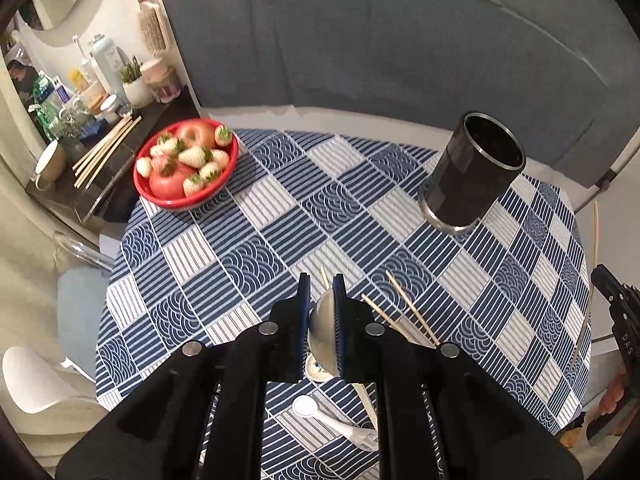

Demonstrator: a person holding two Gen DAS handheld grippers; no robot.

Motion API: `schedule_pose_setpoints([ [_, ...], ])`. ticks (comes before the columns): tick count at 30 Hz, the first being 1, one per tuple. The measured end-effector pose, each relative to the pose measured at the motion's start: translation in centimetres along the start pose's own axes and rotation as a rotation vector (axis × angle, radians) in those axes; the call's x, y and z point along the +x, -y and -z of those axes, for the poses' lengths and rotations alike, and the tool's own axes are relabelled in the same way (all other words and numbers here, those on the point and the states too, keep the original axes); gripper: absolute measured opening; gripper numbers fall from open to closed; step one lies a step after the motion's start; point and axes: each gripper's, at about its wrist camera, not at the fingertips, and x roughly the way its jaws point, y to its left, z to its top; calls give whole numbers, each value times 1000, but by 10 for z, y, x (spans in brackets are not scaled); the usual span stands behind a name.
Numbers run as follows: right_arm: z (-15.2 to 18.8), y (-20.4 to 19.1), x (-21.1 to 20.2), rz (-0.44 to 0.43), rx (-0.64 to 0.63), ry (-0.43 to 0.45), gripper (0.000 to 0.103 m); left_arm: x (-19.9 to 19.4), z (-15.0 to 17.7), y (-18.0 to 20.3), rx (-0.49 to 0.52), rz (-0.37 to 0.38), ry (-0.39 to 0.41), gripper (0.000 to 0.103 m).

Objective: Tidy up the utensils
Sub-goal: 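Lift and carry the chopstick and spoon over the black cup with both tools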

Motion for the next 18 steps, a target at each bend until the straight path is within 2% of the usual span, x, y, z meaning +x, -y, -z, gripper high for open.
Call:
schedule_pose_setpoints([
  [7, -18, -3, -13, -14, -36, 10, 5, -23, -16, 8, 17, 11, 70, 11],
  [9, -26, -3, -16, -15, -56, 9, 5, -27, -20, 11, 24, -8, 85, 11],
  [18, -60, -2, -18, -3, -122, -5, 5, -42, -49, 30, 63, 23, 157, 11],
])
